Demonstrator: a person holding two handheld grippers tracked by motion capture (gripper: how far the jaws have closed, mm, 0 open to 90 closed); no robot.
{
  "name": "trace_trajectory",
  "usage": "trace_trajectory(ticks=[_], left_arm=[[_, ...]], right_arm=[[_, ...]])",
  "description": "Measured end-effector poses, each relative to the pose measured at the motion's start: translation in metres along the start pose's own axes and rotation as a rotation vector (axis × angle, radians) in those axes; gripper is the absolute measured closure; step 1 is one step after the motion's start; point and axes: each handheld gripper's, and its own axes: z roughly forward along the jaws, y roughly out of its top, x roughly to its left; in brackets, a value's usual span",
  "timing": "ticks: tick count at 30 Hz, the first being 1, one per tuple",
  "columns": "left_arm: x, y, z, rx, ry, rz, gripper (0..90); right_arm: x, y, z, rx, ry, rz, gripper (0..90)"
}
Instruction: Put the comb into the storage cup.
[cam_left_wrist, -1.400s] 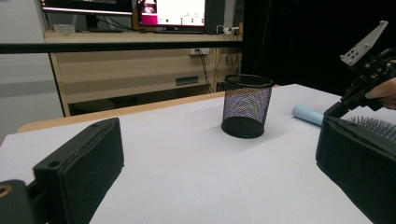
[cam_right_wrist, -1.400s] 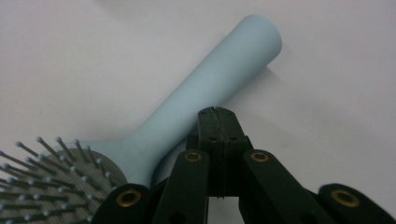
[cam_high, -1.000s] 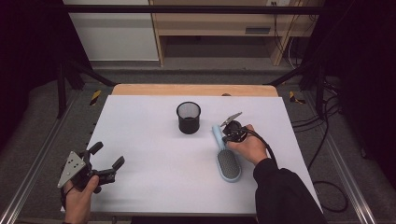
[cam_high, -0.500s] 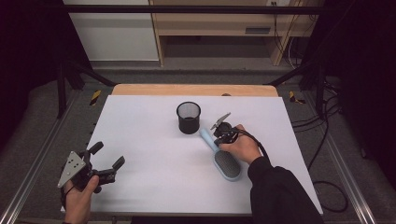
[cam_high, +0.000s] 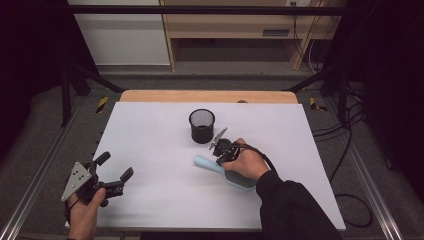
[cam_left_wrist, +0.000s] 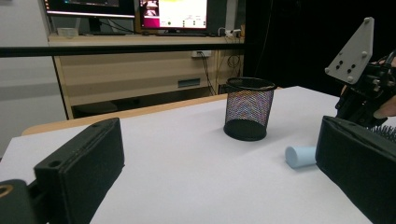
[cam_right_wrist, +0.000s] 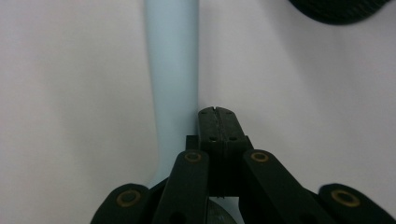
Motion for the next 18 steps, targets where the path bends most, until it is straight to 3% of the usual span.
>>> trace_trajectory(ticks=[8, 15, 18], left_arm=[[0.0, 0.0, 0.0, 0.001, -0.001, 0.001, 1.2], [-0.001, 0.0, 0.0, 0.006, -0.003, 0.008, 1.2], [-0.001, 0.0, 0.0, 0.007, -0.002, 0.008, 1.3]], right_arm=[[0.028, 0.013, 0.001, 0.003, 0.027, -0.083, 90.0], [0.049, 0.013, 0.0, 0.012, 0.034, -0.151, 90.0], [0.056, 0.01, -0.001, 0.015, 0.051, -0.157, 90.0]])
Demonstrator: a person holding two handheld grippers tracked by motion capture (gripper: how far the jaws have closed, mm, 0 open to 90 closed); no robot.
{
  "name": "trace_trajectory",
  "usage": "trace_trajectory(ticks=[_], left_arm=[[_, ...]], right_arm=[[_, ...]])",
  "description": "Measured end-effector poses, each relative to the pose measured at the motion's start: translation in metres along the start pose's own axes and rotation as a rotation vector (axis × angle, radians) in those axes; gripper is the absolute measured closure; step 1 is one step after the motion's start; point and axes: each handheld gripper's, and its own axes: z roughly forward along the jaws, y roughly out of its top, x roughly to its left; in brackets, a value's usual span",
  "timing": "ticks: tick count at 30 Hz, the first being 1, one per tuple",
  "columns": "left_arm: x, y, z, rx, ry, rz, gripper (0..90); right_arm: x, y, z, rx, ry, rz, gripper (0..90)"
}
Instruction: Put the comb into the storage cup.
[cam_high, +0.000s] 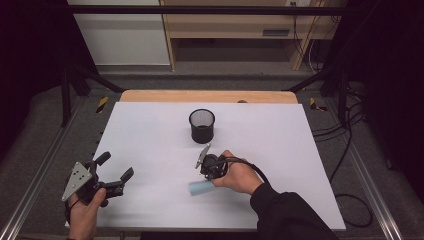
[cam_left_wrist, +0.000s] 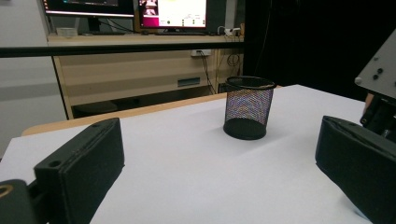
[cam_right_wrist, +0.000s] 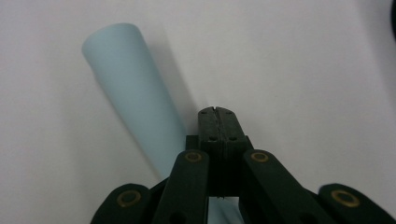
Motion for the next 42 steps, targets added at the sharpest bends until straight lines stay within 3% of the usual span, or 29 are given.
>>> trace_trajectory(ticks=[11, 22, 28, 36, 37, 38, 42], left_arm=[[0.0, 0.0, 0.0, 0.004, 0.0, 0.0, 1.2], [-0.001, -0.001, 0.001, 0.008, -0.003, 0.0, 1.2], [-0.001, -0.001, 0.001, 0.011, -0.003, 0.001, 1.2], [-0.002, -0.002, 0.002, 0.026, 0.0, 0.008, 1.2], [-0.002, -0.002, 0.002, 0.026, 0.0, 0.008, 1.2], [-0.001, -0.002, 0.003, 0.031, 0.002, 0.009, 1.2], [-0.002, -0.002, 0.003, 0.035, -0.001, 0.009, 1.2]], right_arm=[[0.014, -0.013, 0.0, -0.004, 0.042, -0.004, 90.0], [0.019, -0.023, -0.005, -0.031, 0.048, 0.01, 90.0], [0.015, -0.032, -0.017, -0.176, 0.015, 0.079, 90.0], [0.004, -0.054, -0.043, -0.431, -0.08, 0.203, 87.1], [0.004, -0.054, -0.043, -0.431, -0.08, 0.203, 87.1], [0.001, -0.062, -0.049, -0.474, -0.106, 0.243, 84.4], [-0.004, -0.08, -0.058, -0.547, -0.143, 0.306, 80.9]])
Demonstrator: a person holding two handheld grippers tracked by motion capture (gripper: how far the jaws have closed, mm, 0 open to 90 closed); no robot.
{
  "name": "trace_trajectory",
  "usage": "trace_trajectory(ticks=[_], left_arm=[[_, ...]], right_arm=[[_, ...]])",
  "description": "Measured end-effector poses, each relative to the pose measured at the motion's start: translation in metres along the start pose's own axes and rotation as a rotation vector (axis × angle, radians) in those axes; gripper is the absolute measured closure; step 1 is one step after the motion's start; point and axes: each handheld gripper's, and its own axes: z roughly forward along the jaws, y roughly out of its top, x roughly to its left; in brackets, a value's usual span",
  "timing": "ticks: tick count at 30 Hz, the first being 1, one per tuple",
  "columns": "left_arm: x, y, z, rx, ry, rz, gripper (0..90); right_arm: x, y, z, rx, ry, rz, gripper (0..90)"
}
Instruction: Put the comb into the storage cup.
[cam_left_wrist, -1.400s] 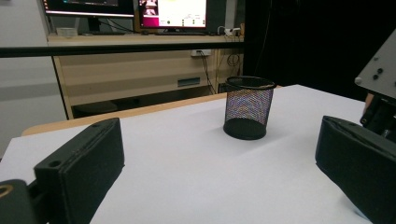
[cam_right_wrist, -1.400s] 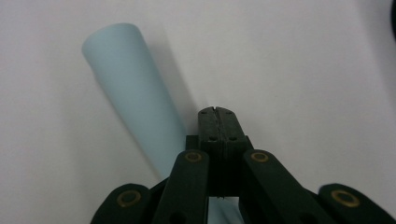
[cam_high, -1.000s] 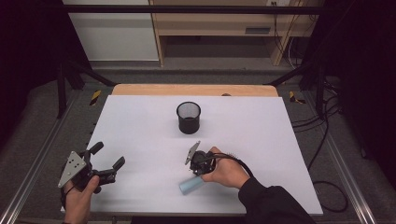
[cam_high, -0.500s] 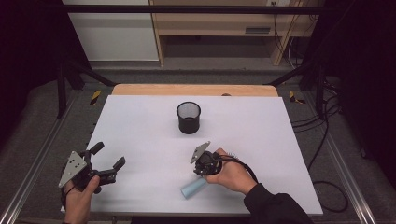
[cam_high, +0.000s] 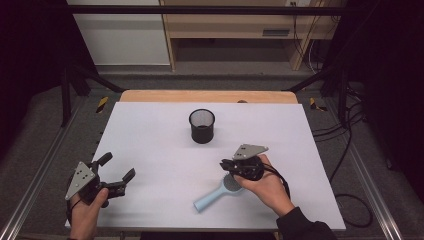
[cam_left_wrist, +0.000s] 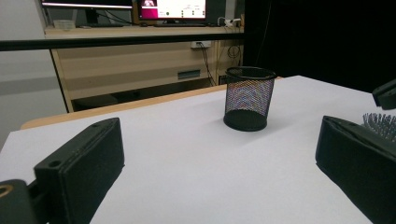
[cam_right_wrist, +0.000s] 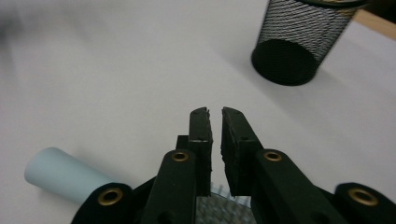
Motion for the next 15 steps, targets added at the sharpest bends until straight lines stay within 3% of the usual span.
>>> trace_trajectory(ticks=[15], left_arm=[[-0.002, -0.003, 0.002, 0.016, -0.002, -0.002, 1.0]], right_arm=[[-0.028, -0.047, -0.038, -0.141, -0.141, 0.159, 51.0]])
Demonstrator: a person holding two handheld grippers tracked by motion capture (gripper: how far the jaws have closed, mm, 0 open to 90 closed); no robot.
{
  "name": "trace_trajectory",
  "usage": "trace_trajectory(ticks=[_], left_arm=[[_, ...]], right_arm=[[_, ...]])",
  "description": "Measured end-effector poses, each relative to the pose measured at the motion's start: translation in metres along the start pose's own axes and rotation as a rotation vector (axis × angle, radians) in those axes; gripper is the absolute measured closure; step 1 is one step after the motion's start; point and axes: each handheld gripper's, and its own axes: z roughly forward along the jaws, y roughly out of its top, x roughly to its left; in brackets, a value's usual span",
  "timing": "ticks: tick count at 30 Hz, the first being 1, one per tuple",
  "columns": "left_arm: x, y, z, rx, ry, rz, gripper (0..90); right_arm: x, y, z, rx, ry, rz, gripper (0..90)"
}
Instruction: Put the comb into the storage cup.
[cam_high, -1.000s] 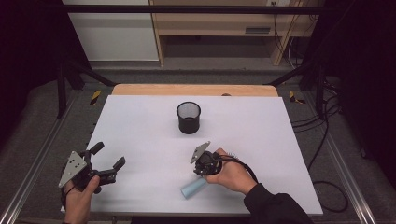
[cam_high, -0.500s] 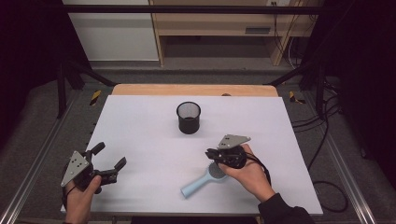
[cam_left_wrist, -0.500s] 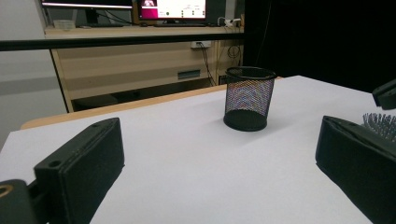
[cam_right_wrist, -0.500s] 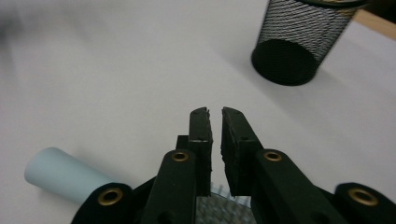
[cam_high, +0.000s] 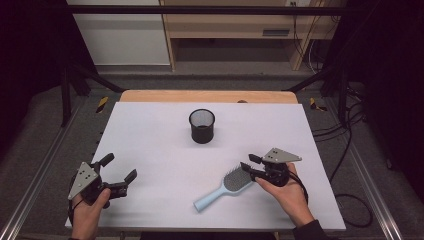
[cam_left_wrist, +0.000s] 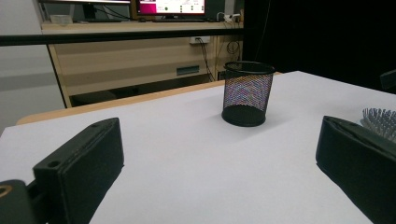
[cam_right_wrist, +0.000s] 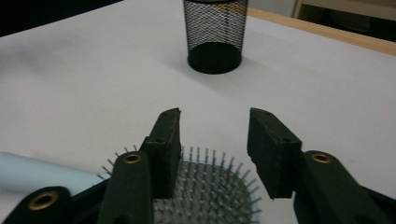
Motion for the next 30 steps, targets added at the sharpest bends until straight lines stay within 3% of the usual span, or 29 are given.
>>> trace_trajectory(ticks=[6, 13, 20, 22, 24, 25, 27, 30], left_arm=[[-0.001, 0.0, 0.0, 0.002, -0.001, 0.001, 0.9], [-0.004, 0.0, 0.003, 0.024, -0.012, -0.008, 0.9], [-0.017, 0.001, 0.01, 0.112, -0.064, -0.022, 1.1], [-0.03, 0.001, 0.017, 0.175, -0.09, -0.02, 1.8], [-0.043, 0.003, 0.022, 0.199, -0.115, -0.002, 2.4], [-0.043, 0.003, 0.022, 0.199, -0.115, -0.002, 2.6], [-0.06, 0.006, 0.03, 0.227, -0.151, 0.03, 2.6], [-0.07, 0.008, 0.036, 0.246, -0.145, 0.046, 3.2]], right_arm=[[-0.013, -0.005, -0.013, -0.011, -0.066, 0.041, 31.7], [-0.027, -0.014, -0.03, -0.08, -0.175, 0.065, 8.8], [-0.037, -0.021, -0.045, -0.131, -0.199, 0.064, 6.6], [-0.039, -0.022, -0.046, -0.13, -0.198, 0.064, 6.1], [-0.039, -0.023, -0.047, -0.129, -0.204, 0.061, 6.1], [-0.039, -0.023, -0.047, -0.129, -0.204, 0.061, 6.1], [-0.039, -0.023, -0.047, -0.125, -0.201, 0.057, 5.8], [-0.038, -0.024, -0.047, -0.125, -0.199, 0.059, 5.9]])
